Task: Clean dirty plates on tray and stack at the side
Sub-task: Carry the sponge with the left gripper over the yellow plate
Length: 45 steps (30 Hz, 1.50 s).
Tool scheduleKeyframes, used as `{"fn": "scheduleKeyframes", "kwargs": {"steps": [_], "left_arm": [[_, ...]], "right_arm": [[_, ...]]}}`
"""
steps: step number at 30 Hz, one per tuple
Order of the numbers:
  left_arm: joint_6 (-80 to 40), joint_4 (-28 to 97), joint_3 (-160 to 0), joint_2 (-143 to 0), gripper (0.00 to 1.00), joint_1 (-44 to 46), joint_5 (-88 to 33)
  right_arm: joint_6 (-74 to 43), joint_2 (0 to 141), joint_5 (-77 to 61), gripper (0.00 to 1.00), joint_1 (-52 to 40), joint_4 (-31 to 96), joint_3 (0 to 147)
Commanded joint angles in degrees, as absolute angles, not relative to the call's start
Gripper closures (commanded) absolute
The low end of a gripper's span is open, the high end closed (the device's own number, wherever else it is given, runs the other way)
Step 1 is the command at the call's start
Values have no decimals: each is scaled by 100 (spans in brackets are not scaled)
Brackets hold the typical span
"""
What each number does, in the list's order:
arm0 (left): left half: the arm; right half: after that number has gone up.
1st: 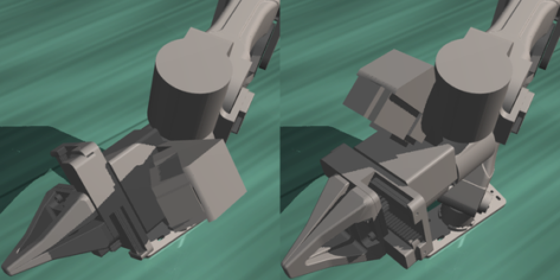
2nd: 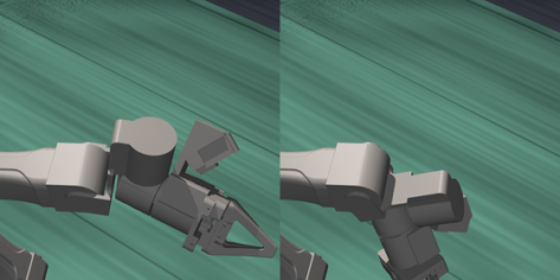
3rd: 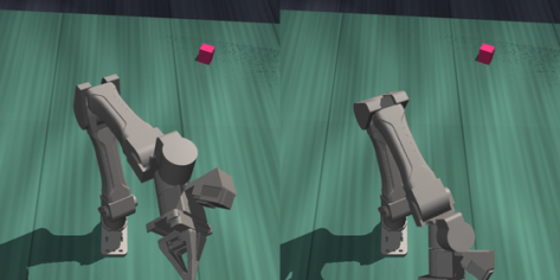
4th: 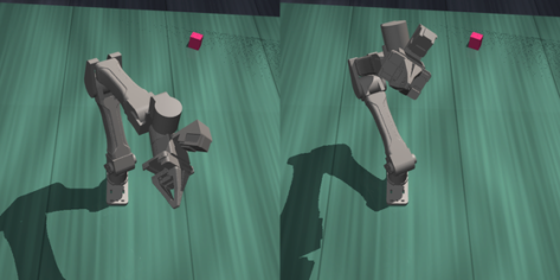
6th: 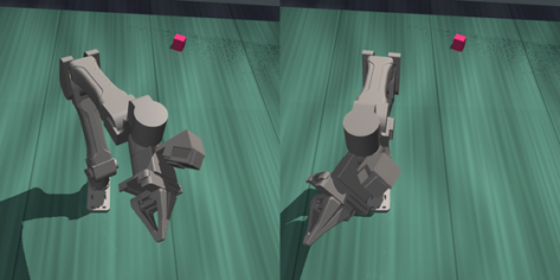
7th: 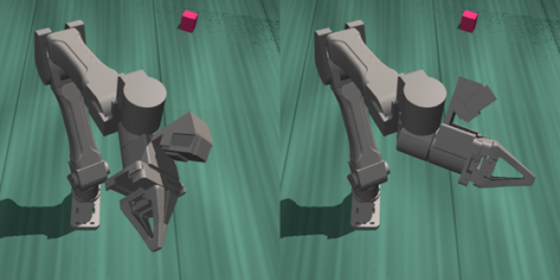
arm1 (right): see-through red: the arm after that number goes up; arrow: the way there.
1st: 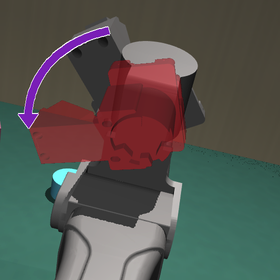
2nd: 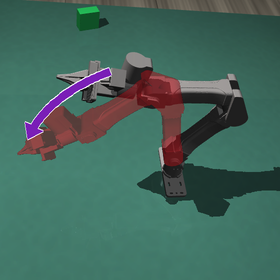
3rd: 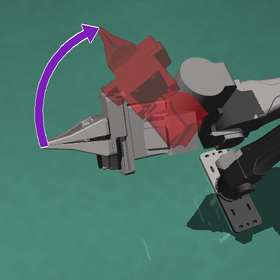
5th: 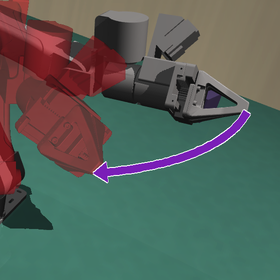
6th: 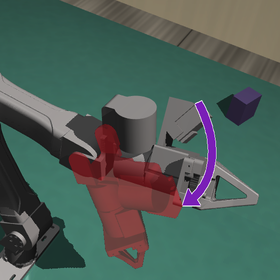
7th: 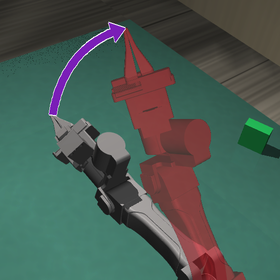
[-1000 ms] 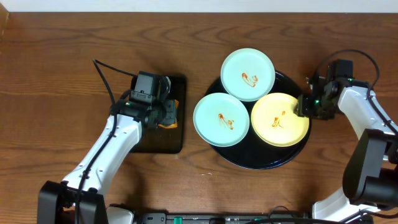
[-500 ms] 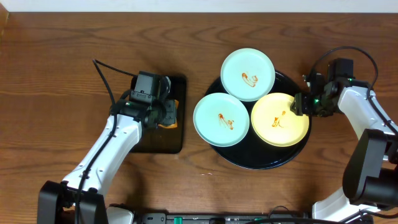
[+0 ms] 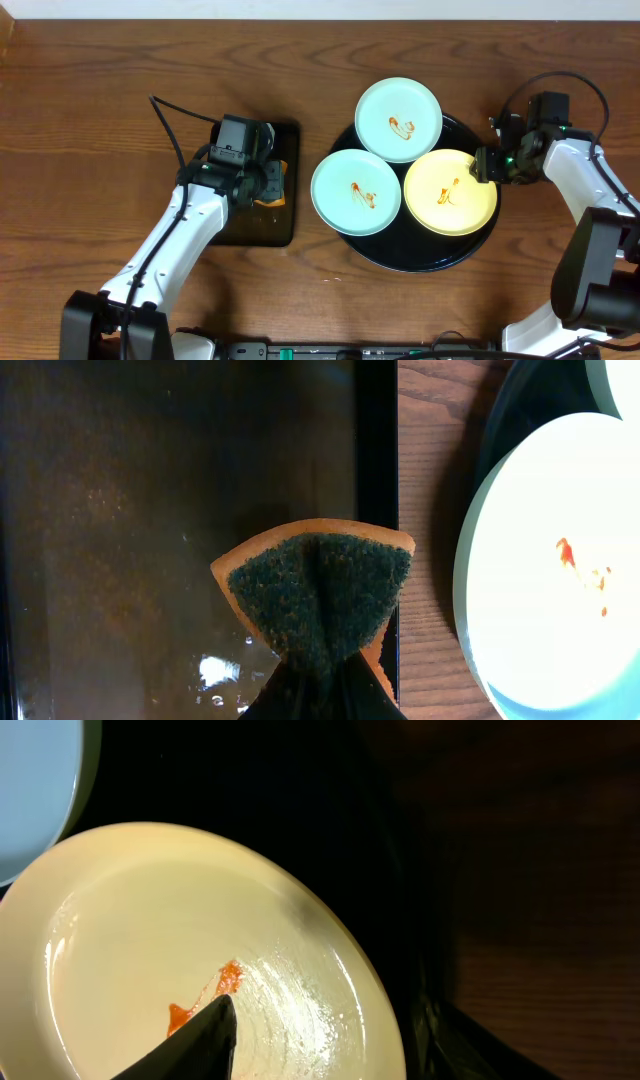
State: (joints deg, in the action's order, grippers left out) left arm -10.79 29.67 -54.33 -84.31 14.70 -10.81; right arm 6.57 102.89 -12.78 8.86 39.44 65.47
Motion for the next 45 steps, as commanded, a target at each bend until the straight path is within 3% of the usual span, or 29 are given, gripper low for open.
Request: {"fn": "scheduleKeyframes", "kwargs": {"steps": [1,5,13,25,38,45], "left_arm": [[-1149,2976,-5454,-8423,91,1472,-1111],[-1151,2976,-5454,-8423,92,1472,-1111],[-1151,2969,-5454,-8423,91,1472,-1114],[-1151,2333,-5454,-8420,92,1785,-1533],[-1409,1553,-6648,-8425,93,2720,-1730],[-2029,773,-6783,-9024,93,3413,-1210]], "right_arm": [[738,10136,-1225,46,893,3879,6355],[735,10136,-1323,49,891,3752,6055],[735,10136,-1485,66,893,3660,5675],[624,10136,-1485,98,893,3728,5557],[628,10136,-1485,99,893,3815,5557],[626,10136,-1485,99,893,3852,5557]]}}
